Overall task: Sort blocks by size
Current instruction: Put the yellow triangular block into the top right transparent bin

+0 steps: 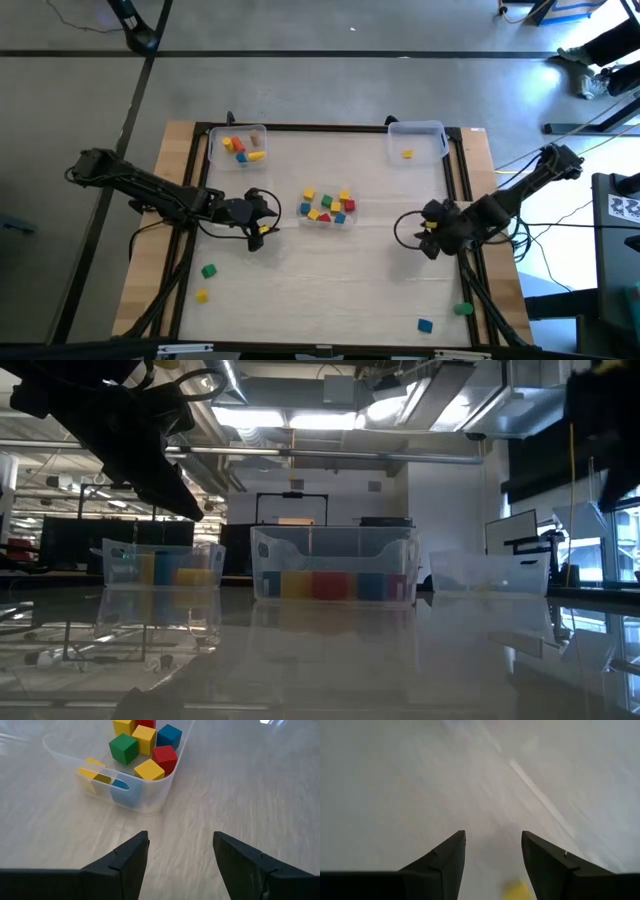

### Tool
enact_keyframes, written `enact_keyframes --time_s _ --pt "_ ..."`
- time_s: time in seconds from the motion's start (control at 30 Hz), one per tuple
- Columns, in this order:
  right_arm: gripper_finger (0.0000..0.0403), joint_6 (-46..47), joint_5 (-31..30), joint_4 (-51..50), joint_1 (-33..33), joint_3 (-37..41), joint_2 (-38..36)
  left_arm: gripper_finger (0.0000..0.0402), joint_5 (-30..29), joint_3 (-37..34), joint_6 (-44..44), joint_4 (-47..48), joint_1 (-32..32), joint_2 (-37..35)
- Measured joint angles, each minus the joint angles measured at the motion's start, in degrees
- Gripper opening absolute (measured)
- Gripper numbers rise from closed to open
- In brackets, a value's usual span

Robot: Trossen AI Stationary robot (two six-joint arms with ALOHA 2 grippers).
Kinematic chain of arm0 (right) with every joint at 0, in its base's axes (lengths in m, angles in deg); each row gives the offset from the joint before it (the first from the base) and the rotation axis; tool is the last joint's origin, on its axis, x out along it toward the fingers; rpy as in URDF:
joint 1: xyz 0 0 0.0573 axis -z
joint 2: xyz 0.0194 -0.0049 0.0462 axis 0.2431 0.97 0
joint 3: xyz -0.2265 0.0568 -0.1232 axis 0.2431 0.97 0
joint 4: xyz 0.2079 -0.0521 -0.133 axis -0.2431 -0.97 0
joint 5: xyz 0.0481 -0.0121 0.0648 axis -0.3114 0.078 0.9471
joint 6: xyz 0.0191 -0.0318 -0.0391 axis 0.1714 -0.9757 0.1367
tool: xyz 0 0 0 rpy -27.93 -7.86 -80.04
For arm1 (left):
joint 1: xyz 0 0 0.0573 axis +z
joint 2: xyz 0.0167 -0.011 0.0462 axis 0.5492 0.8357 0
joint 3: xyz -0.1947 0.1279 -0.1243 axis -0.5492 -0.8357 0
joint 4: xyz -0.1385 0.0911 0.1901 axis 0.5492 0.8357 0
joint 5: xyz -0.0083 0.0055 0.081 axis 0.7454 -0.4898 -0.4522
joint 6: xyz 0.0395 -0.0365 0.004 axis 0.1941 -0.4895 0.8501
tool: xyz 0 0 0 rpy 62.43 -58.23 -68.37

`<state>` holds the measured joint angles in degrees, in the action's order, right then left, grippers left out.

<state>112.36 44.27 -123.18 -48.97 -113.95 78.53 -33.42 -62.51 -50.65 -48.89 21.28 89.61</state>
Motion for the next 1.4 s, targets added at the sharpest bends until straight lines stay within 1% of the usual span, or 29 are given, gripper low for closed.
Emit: enact_keyframes --time_s 0.17,0.3,0.47,0.6,0.7,0.77,0.9,1.07,1.13,1.23,1.4 --pt "0.019 1.25 8.24 -4.47 -0.02 0.0 3.56 0.021 0.0 0.02 -0.27 -0.05 0.02 0.0" --pt "0.019 -0.36 12.5 -4.7 -0.04 0.0 8.34 0.021 0.0 0.02 -0.63 -0.04 0.02 0.0" --pt "0.019 -3.1 15.35 -4.53 -0.02 0.0 14.79 0.021 0.0 0.02 -1.23 -0.02 0.02 0.0" --pt "0.019 -4.76 17.67 -3.83 -0.02 0.0 18.43 0.021 0.0 0.02 -1.06 0.04 0.02 0.0" --pt "0.019 -5.3 17.84 -3.79 -0.02 0.0 20.31 0.021 0.0 0.02 -0.92 0.04 0.02 0.0" --pt "0.019 -4.05 17.85 -3.74 0.0 0.0 21.13 0.021 0.0 0.02 -0.36 0.06 0.02 0.0" --pt "0.019 5.14 19.24 -3.66 0.04 0.0 22.01 0.021 0.0 0.02 -0.34 0.06 0.02 0.0" --pt "0.019 24.53 21.09 -4.15 0.04 0.0 21.99 0.021 0.0 0.02 -0.38 0.04 0.02 0.0" --pt "0.019 30.78 21.58 -3.97 0.02 0.28 21.99 0.021 0.0 0.02 -0.4 0.04 0.02 0.0" --pt "0.019 35.55 19.96 -1.67 0.02 1.95 21.99 0.021 0.0 0.02 -0.42 0.05 0.02 0.0" --pt "0.019 38.28 20.04 4.5 0.04 6.42 21.99 0.021 0.0 0.02 -0.42 0.04 0.02 0.0"
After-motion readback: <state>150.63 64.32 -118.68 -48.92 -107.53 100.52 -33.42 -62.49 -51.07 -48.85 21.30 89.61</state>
